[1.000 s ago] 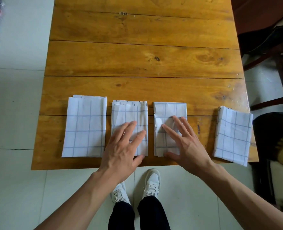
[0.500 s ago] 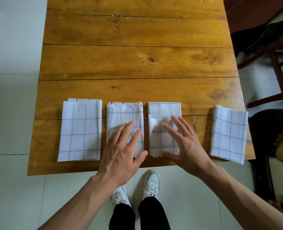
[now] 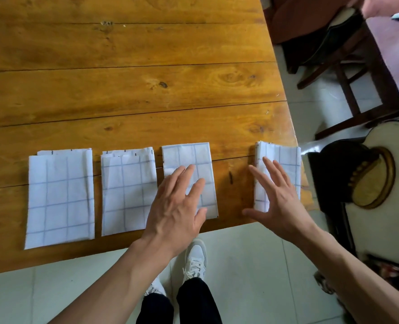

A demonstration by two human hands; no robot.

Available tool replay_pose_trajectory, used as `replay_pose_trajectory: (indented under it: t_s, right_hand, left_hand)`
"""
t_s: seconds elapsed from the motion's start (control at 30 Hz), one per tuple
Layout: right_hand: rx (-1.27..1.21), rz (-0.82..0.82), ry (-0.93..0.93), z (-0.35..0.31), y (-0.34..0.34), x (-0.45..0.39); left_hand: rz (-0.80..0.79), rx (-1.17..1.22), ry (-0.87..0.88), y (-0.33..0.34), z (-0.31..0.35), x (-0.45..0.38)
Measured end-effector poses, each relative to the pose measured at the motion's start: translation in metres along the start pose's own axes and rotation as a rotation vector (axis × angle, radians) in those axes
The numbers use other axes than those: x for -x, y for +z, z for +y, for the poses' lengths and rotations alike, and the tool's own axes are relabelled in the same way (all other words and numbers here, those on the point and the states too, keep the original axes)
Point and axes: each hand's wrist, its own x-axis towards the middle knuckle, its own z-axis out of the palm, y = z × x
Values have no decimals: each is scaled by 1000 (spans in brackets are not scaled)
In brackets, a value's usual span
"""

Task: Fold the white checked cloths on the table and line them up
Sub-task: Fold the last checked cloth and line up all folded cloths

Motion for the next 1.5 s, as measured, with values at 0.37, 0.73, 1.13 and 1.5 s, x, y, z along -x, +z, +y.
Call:
replay_pose_trajectory:
  t_s: [0.37,0.73,1.13,1.5]
  right_hand:
    - [66,-77,144,27,-3,8]
    - [43,-74,11,26,0,-8]
    - [112,-88,-141,8,13,-23]
    - [70,-56,-204,9,16,-20]
  left_hand:
    - [-104,-47,-55,17,19,-15]
    - [-86,-43,-60,17,18,-13]
    - [-94,-33,-69,17,18,-12]
    - [-42,-7,-137,20,24,-15]
